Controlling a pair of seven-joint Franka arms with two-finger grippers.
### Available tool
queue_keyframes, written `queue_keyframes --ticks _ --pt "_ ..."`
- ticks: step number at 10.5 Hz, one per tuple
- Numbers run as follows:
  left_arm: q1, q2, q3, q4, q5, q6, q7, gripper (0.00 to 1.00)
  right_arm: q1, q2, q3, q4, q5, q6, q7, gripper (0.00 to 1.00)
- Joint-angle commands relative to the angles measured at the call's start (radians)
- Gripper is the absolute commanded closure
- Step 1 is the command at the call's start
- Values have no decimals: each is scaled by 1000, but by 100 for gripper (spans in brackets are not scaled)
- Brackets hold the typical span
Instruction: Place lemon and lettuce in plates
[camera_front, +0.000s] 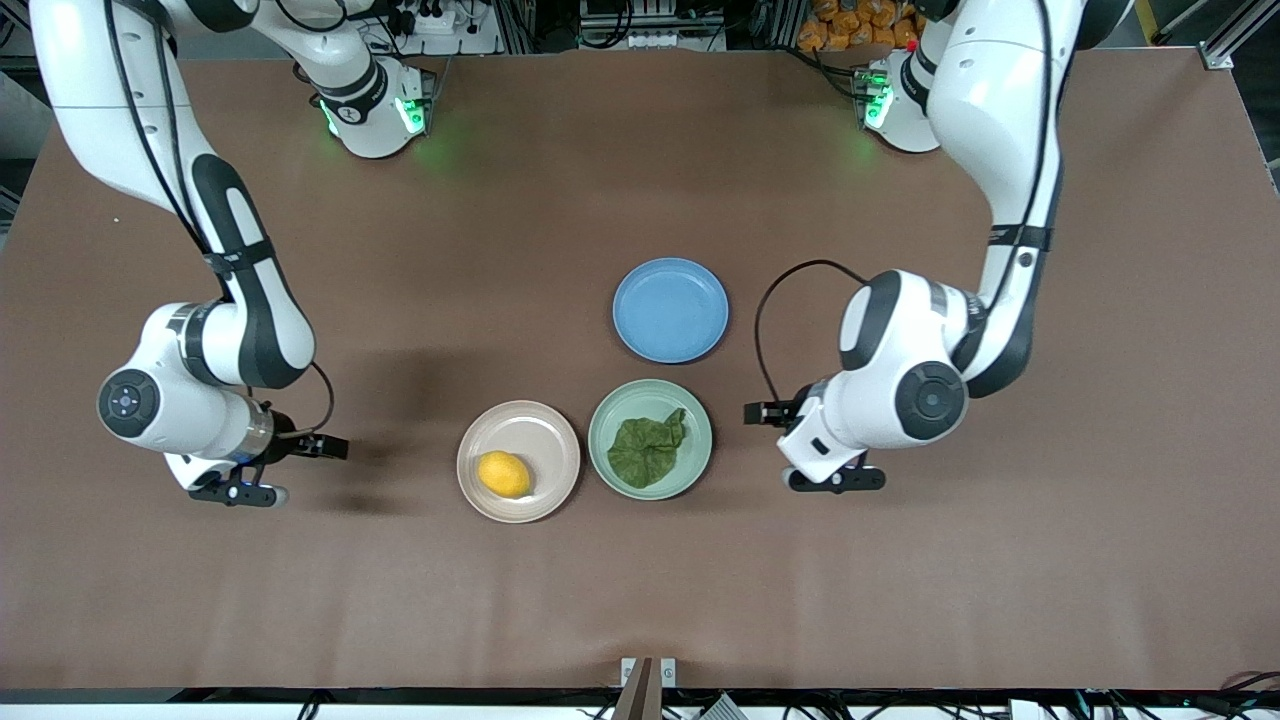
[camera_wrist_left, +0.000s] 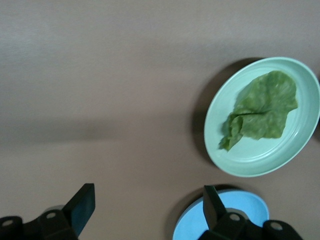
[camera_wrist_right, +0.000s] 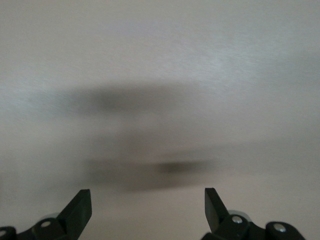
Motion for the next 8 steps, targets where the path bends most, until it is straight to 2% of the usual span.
queue_keyframes --ticks 1,4,6,8 --pt "15 -68 -4 -37 68 -95 23 0 1 -138 13 -220 -56 133 -8 0" --pt "37 -77 -3 -40 114 -129 26 0 7 -221 13 -376 -57 236 -8 0" --pt "77 -105 -3 -84 137 -133 96 0 7 -282 13 -478 -101 304 -8 0" --pt "121 -129 -3 -115 156 -133 153 0 4 -310 13 -518 -106 313 -8 0"
